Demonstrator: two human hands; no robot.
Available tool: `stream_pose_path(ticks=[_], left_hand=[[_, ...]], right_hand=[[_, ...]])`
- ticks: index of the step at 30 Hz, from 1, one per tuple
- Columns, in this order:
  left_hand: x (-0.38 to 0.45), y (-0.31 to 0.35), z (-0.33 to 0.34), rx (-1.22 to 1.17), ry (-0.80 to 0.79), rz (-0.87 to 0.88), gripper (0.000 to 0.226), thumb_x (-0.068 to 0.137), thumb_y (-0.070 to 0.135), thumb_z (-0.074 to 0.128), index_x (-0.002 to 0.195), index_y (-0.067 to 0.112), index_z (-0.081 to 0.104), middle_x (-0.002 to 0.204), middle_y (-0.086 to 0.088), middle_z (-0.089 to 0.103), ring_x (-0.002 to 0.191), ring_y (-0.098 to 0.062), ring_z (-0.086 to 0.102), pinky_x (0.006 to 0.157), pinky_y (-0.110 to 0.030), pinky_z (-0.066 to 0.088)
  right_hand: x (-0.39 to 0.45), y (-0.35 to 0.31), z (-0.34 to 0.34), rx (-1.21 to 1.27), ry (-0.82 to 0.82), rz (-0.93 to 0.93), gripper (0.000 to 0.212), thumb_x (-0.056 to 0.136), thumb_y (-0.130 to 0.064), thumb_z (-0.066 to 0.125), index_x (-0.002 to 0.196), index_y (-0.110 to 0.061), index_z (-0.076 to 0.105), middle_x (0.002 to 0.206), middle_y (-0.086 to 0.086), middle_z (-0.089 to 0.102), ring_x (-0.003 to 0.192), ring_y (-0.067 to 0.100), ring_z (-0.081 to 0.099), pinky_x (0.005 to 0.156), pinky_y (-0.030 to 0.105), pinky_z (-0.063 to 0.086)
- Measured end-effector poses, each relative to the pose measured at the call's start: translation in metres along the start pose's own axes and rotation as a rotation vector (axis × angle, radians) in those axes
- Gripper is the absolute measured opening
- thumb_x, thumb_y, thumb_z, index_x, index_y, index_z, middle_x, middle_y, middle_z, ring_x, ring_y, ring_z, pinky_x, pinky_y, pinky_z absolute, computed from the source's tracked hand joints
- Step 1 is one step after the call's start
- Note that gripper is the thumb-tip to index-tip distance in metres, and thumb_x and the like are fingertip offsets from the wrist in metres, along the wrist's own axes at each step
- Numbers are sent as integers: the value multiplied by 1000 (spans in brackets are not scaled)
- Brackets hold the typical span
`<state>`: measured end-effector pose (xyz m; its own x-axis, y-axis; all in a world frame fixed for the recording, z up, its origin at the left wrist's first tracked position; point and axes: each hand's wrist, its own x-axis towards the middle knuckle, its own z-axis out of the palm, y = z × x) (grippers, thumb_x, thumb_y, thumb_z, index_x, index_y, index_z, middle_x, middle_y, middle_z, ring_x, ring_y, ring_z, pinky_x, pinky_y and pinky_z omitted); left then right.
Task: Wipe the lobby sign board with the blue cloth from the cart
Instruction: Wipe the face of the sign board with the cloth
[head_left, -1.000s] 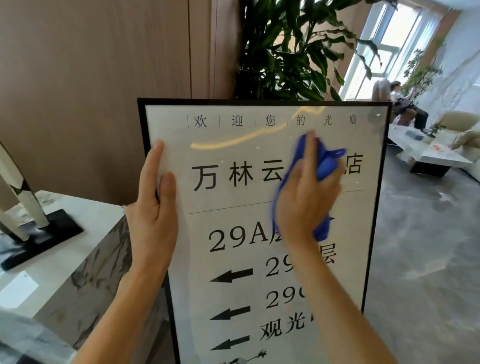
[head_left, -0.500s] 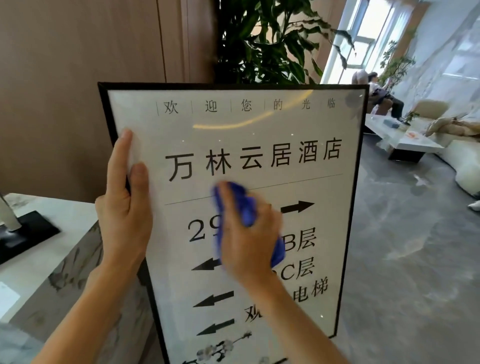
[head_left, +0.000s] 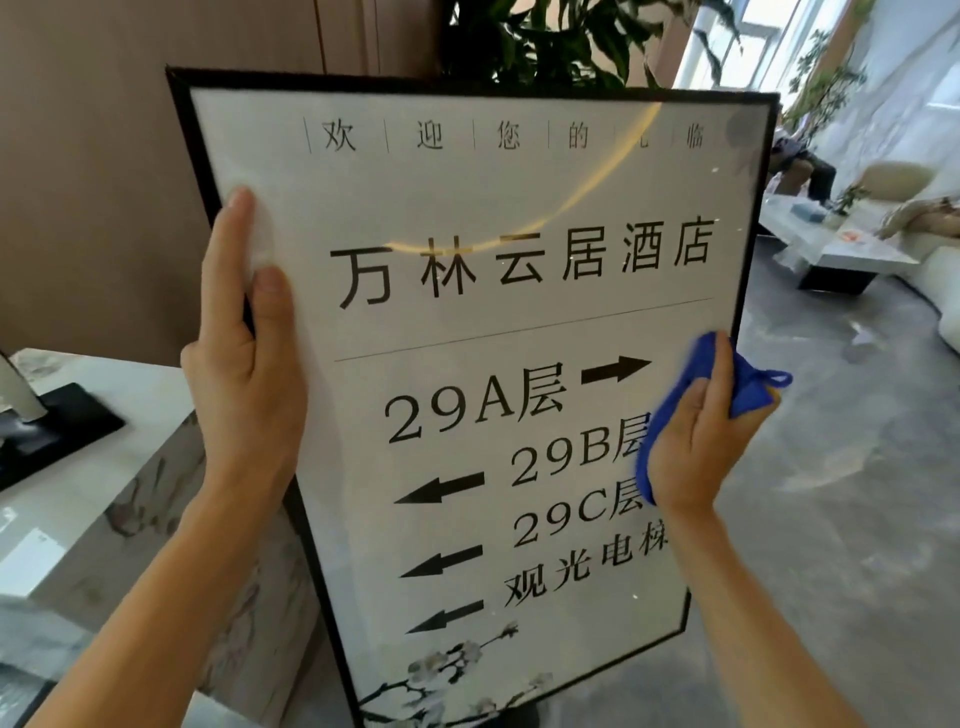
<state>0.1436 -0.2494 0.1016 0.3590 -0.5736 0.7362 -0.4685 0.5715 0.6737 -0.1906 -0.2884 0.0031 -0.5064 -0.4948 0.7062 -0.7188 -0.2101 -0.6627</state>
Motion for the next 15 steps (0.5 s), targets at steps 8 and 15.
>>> stream_pose_path(ticks=[8,15], left_hand=[[-5,0,-1,21,12,7,43,107,34,35,144,56,34,142,-2,58,78,20,56,68,4,41],[-5,6,-5,39,-15,-1,42,107,36,35,135,66,28,120,44,57,75,24,55,63,4,41]], right_hand=[[-145,-76,16,-40,-127,11,47,106,-48,23,139,-26,49,133,15,45,104,21,62,83,43,58],[-241,-136,39,-11,-375,-658,48,92,-27,59,139,-32,54,122,-4,42,95,19,48,84,37,36]])
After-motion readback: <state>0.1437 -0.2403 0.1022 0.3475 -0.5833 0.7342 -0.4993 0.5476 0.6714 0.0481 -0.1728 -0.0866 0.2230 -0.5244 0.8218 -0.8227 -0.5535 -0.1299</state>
